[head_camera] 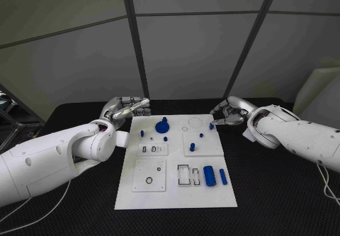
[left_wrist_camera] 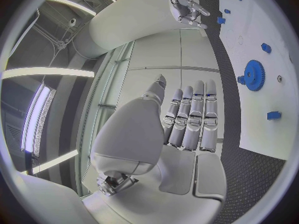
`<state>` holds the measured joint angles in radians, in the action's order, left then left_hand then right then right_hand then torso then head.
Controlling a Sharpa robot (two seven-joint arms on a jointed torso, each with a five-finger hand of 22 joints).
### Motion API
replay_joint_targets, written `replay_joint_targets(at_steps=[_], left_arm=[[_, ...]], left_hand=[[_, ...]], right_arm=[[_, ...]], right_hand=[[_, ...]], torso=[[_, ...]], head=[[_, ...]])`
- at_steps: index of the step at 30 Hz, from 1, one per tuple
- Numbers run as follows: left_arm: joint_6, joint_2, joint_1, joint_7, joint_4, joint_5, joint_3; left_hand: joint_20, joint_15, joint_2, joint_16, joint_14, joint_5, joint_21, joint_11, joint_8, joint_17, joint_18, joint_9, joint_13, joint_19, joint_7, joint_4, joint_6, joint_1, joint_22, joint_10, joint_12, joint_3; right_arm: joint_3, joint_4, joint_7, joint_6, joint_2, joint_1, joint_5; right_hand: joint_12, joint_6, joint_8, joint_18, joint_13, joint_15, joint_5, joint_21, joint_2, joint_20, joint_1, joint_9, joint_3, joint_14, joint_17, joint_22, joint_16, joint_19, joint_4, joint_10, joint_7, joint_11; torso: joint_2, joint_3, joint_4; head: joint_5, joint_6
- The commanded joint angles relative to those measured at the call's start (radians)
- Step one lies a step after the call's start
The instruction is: Assemble the parts on the task board
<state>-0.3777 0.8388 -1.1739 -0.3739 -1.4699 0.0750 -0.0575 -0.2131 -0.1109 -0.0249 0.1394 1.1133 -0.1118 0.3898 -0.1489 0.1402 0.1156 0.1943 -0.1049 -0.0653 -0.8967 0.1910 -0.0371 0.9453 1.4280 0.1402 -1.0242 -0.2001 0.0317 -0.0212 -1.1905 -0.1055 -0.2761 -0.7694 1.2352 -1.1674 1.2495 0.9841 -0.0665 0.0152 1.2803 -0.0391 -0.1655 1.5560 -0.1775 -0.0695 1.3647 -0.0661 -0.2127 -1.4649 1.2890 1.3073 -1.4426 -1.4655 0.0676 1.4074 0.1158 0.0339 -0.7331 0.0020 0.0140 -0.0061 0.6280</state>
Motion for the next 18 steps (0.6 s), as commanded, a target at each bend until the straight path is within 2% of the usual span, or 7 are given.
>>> replay_joint_targets(at_steps=[1, 11, 14, 18], left_arm=[[0.014, -0.002, -0.001, -0.006, 0.002, 0.002, -0.001], [0.014, -0.003, 0.000, -0.007, 0.006, 0.002, -0.001], [0.014, -0.004, 0.000, -0.007, 0.007, 0.002, -0.001], [0.014, -0.003, 0.000, -0.006, 0.008, 0.002, -0.001]], left_hand=[[-0.007, -0.003, 0.004, -0.006, 0.000, 0.006, -0.005, -0.003, -0.007, 0.001, -0.013, 0.002, 0.000, 0.001, 0.006, 0.007, 0.001, 0.002, -0.001, -0.003, 0.006, 0.000], [-0.007, -0.003, 0.004, -0.006, 0.000, 0.006, -0.005, -0.003, -0.007, 0.001, -0.013, 0.002, 0.000, 0.001, 0.006, 0.007, 0.001, 0.002, -0.001, -0.003, 0.006, 0.000], [-0.007, -0.003, 0.004, -0.006, 0.000, 0.006, -0.005, -0.003, -0.007, 0.001, -0.013, 0.002, 0.000, 0.001, 0.006, 0.007, 0.001, 0.002, -0.001, -0.003, 0.006, 0.000], [-0.007, -0.003, 0.004, -0.006, 0.000, 0.006, -0.005, -0.003, -0.007, 0.001, -0.013, 0.002, 0.000, 0.001, 0.006, 0.007, 0.001, 0.002, -0.001, -0.003, 0.006, 0.000]], right_arm=[[-0.001, 0.015, 0.004, 0.051, 0.008, -0.003, -0.010], [-0.001, 0.046, 0.024, 0.074, 0.030, -0.022, -0.046], [-0.001, 0.055, 0.028, 0.077, 0.034, -0.024, -0.054], [-0.001, 0.067, 0.031, 0.079, 0.038, -0.026, -0.060]], right_hand=[[-0.003, -0.007, 0.006, -0.005, -0.002, -0.003, 0.001, -0.006, -0.003, -0.001, 0.000, 0.001, 0.001, -0.045, 0.000, 0.224, 0.004, -0.080, -0.003, -0.008, 0.002, -0.001], [-0.002, -0.013, 0.006, -0.007, 0.000, -0.002, 0.001, -0.004, -0.001, -0.001, -0.004, 0.001, 0.002, -0.047, 0.010, 0.229, 0.000, -0.083, -0.003, -0.008, 0.003, -0.001], [-0.001, -0.013, 0.005, -0.007, 0.000, -0.002, 0.000, -0.003, 0.002, -0.001, -0.004, 0.001, 0.002, -0.048, 0.010, 0.229, 0.000, -0.083, -0.003, -0.007, 0.003, -0.001], [-0.001, -0.012, 0.003, -0.007, 0.001, -0.002, -0.003, -0.003, 0.007, -0.002, -0.006, 0.000, 0.000, -0.049, 0.014, 0.231, -0.002, -0.085, -0.002, -0.006, 0.003, -0.001]], torso=[[-0.001, -0.0020, -0.0031], [0.000, -0.0022, -0.0018], [0.000, -0.0026, -0.0027], [0.001, -0.0021, -0.0016]], head=[[0.000, 0.003], [-0.001, 0.011], [-0.005, 0.011], [-0.003, 0.012]])
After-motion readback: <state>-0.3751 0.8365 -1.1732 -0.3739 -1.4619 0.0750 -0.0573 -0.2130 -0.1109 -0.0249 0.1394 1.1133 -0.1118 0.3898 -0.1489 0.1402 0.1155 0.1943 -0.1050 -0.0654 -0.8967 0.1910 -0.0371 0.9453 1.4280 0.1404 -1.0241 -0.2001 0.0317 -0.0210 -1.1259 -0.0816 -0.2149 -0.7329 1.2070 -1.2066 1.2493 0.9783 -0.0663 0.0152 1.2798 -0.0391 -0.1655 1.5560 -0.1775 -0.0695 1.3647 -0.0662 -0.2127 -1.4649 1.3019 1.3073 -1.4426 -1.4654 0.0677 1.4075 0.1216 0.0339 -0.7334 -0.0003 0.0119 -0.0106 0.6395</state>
